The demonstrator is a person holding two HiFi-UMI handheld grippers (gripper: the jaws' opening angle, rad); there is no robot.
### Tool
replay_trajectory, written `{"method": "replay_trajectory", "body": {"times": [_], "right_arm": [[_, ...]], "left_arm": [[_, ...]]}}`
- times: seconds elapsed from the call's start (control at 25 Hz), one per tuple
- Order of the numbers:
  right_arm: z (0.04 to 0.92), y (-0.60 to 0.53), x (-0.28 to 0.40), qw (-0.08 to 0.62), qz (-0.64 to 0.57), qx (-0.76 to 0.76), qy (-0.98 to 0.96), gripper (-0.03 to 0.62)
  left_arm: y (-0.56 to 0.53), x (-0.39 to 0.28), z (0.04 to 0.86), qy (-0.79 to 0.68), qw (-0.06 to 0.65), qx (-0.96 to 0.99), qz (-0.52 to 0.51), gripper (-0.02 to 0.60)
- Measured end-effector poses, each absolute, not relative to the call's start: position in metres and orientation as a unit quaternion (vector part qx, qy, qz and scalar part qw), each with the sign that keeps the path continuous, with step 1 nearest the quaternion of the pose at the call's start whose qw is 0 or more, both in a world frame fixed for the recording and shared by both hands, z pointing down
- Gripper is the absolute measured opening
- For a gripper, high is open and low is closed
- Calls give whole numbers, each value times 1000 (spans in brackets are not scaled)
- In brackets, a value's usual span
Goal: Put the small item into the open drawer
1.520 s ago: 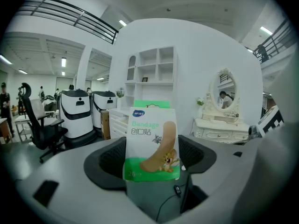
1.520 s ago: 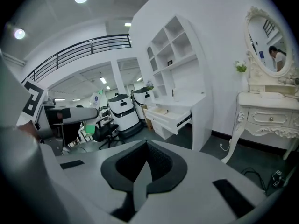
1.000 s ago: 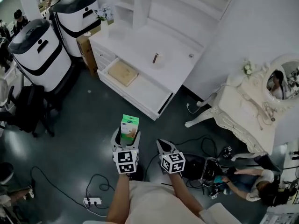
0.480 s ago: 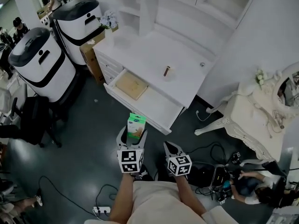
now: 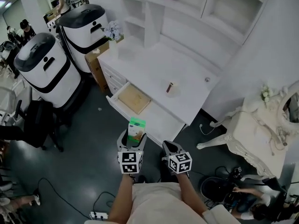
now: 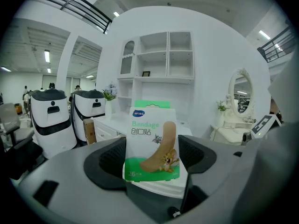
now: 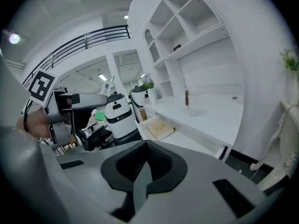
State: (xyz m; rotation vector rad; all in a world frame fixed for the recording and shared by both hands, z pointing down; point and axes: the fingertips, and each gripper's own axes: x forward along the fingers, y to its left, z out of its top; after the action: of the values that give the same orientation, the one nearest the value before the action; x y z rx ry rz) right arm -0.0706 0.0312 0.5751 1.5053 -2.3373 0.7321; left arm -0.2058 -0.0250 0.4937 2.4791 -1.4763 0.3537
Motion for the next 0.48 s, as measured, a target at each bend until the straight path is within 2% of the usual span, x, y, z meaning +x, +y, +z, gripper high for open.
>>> {"method": "replay_trajectory", "body": {"times": [0.2, 0.48], "right_arm": [[568, -1, -61, 192, 200, 495, -824, 25], [578, -33, -39, 194, 215, 476, -830, 25]], "left_arm": [[-58, -188, 491, -504, 103, 846, 137, 359], [-87, -159, 511, -492, 92, 847, 181, 359]]}}
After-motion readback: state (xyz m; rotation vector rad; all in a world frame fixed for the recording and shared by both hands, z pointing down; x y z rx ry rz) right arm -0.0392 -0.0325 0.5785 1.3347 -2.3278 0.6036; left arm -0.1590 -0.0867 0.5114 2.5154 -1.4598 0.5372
